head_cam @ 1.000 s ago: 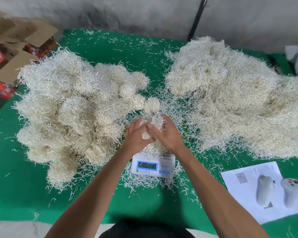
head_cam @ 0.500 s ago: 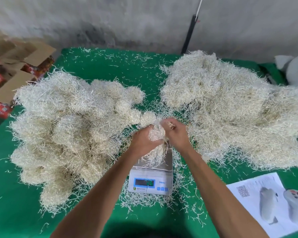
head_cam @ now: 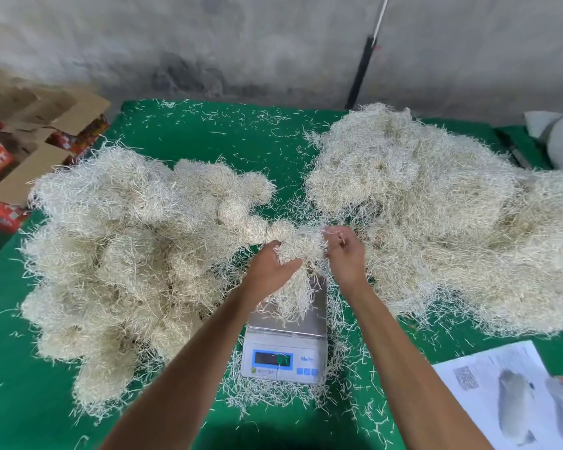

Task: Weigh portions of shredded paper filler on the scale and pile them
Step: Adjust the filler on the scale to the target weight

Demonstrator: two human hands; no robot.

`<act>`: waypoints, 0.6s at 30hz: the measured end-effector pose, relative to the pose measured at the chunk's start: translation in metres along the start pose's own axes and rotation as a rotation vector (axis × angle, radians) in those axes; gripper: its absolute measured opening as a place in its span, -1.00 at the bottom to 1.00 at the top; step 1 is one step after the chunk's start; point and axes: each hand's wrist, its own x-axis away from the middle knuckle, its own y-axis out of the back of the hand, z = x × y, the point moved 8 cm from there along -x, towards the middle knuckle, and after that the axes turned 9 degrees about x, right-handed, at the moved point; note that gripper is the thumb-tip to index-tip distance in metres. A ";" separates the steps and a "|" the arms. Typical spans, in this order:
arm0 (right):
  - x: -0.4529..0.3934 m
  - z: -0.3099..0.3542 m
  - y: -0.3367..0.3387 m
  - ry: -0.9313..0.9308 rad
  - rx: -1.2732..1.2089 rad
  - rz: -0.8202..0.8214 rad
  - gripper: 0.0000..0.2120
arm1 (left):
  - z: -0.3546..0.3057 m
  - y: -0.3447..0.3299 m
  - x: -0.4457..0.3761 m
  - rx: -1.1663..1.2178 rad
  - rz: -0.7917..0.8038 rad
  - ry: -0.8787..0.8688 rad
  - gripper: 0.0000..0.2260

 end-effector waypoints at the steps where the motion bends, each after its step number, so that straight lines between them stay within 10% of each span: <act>1: 0.001 -0.002 -0.009 0.002 0.013 0.055 -0.88 | 0.001 0.002 -0.001 -0.002 0.003 0.006 -0.10; 6: -0.015 -0.017 0.042 -0.123 -0.174 -0.210 -0.85 | 0.013 0.009 0.000 -0.092 0.036 0.021 -0.14; 14: 0.012 -0.015 -0.014 -0.153 0.089 0.304 -0.02 | 0.022 0.005 0.000 -0.019 0.028 0.078 -0.13; 18: -0.007 -0.011 0.016 -0.141 -0.041 0.121 -0.63 | 0.011 0.008 0.002 -0.050 0.041 -0.016 -0.23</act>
